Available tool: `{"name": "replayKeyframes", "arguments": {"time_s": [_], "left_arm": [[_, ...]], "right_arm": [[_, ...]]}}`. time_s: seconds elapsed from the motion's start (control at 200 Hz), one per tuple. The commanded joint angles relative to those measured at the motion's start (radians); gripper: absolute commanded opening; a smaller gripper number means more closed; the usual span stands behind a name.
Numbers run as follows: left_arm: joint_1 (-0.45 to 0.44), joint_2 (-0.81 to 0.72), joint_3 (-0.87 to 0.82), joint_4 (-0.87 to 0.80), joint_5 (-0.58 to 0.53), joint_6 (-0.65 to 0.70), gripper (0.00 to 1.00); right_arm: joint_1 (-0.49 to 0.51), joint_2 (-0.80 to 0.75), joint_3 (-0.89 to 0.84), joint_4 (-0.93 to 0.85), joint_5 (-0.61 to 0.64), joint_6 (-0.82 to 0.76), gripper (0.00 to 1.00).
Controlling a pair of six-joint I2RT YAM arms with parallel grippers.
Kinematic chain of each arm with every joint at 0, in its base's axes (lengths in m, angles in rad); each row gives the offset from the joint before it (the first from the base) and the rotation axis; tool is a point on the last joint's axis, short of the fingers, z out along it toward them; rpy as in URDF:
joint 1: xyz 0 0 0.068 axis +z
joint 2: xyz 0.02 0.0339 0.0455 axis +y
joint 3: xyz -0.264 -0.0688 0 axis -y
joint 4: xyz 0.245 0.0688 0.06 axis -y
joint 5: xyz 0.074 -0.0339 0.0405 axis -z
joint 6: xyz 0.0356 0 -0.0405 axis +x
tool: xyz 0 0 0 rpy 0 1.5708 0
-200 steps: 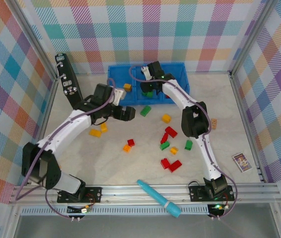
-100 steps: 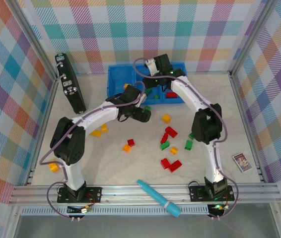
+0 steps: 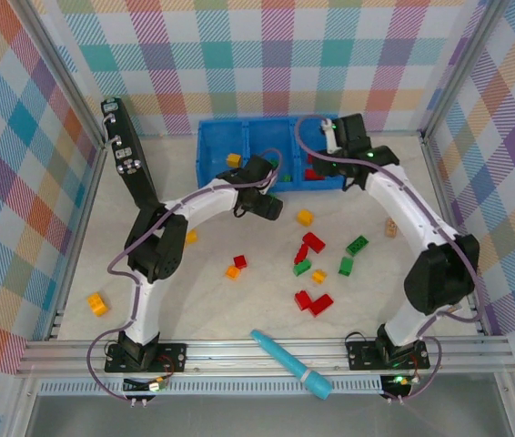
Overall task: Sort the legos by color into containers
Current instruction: Pick up the lego from the top-center of the table.
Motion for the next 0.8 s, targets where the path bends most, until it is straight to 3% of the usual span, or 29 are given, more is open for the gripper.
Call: {"name": "replayKeyframes", "arguments": {"time_s": [0.0, 0.35, 0.51, 0.795], "left_arm": [[-0.007, 0.055, 0.07, -0.04, -0.004, 0.02, 0.88], [-0.014, 0.164, 0.143, -0.066, -0.001, -0.028, 0.75], [-0.027, 0.194, 0.151, -0.051, -0.038, -0.05, 0.68], [-0.044, 0.223, 0.134, -0.022, -0.082, -0.085, 0.46]], "right_arm": [[-0.055, -0.093, -0.068, -0.07, 0.037, 0.107, 0.53], [-0.177, -0.29, -0.272, -0.107, -0.05, 0.229, 0.58], [-0.18, -0.316, -0.33, -0.104, -0.073, 0.248, 0.59], [-0.187, -0.276, -0.366, -0.132, -0.114, 0.305, 0.63]]}}
